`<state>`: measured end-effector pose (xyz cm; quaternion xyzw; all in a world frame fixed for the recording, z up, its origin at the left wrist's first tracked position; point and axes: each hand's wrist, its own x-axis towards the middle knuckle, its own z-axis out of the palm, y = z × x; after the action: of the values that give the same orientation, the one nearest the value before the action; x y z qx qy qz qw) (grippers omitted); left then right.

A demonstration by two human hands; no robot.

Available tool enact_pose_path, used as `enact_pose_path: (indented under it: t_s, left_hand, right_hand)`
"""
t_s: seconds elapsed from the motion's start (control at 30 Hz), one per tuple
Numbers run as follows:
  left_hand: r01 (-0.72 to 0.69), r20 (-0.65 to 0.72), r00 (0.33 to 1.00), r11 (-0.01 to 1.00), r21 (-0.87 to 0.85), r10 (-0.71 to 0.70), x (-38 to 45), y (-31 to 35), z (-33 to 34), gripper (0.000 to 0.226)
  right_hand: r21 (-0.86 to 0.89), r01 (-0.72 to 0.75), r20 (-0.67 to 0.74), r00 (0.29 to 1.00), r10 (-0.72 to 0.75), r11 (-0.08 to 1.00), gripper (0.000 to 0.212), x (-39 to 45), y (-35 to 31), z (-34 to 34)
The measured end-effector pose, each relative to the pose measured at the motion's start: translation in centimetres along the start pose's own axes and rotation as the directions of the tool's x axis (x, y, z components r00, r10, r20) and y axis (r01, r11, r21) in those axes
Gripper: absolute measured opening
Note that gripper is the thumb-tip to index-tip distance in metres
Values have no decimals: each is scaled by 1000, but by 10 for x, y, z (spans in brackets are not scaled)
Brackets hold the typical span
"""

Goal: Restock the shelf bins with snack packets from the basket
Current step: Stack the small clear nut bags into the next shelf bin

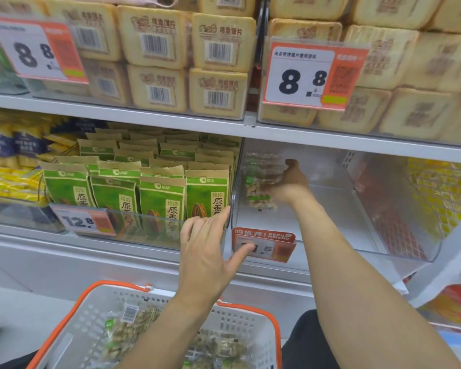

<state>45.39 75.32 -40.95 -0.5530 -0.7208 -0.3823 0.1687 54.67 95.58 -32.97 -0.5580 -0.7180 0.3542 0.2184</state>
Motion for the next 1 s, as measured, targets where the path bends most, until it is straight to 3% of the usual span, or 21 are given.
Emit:
enact_pose_path:
  t_s: [0.17, 0.3, 0.47, 0.57, 0.63, 0.7, 0.77, 0.83, 0.9, 0.97, 1.0]
  left_hand:
    - [-10, -3, 1000, 1000, -3, 10, 1, 0, -1, 71]
    - [-17, 4, 1000, 999, -31, 17, 1, 1, -4, 71]
    - [-12, 35, 999, 998, -59, 14, 1, 2, -5, 71]
    - [33, -22, 999, 971, -237, -39, -6, 8, -11, 61]
    - [52, -124, 987, 933, -357, -102, -21, 6, -19, 51]
    - [97, -173, 970, 929, -358, -168, -49, -5, -25, 38]
    - [297, -7, 949, 900, -319, -315, -89, -28, -20, 29]
    - [538, 265, 827, 835, -117, -496, -140, -57, -5, 32]
    - [702, 465, 597, 706, 92, -654, -192, -78, 6, 39]
    - [811, 563, 359, 547, 207, -744, -234, -89, 7, 52]
    - [828, 586, 276, 498, 258, -762, -250, -92, 5, 59]
  right_hand:
    - [-99, 32, 89, 996, -23, 995, 96, -5, 1, 1]
    - [-101, 63, 63, 996, -57, 993, 103, -16, -6, -14]
    - [-12, 309, -96, 946, -309, 951, 39, -68, -9, -41]
    - [153, 453, -152, 889, -432, 878, 12, -114, -15, -41]
    - [192, 530, -103, 848, -520, 826, 7, -142, -21, -31]
    - [209, 572, 22, 808, -589, 793, 4, -164, -22, -12]
    - [181, 595, 188, 760, -622, 783, 2, -176, -16, 12]
    - [107, 584, 383, 723, -575, 805, 7, -177, 1, 43]
    - [-42, 577, 586, 676, -447, 816, 19, -169, 27, 80]
    - [-226, 583, 728, 634, -263, 781, 31, -162, 58, 118]
    - [-292, 580, 765, 619, -178, 761, 35, -161, 75, 137]
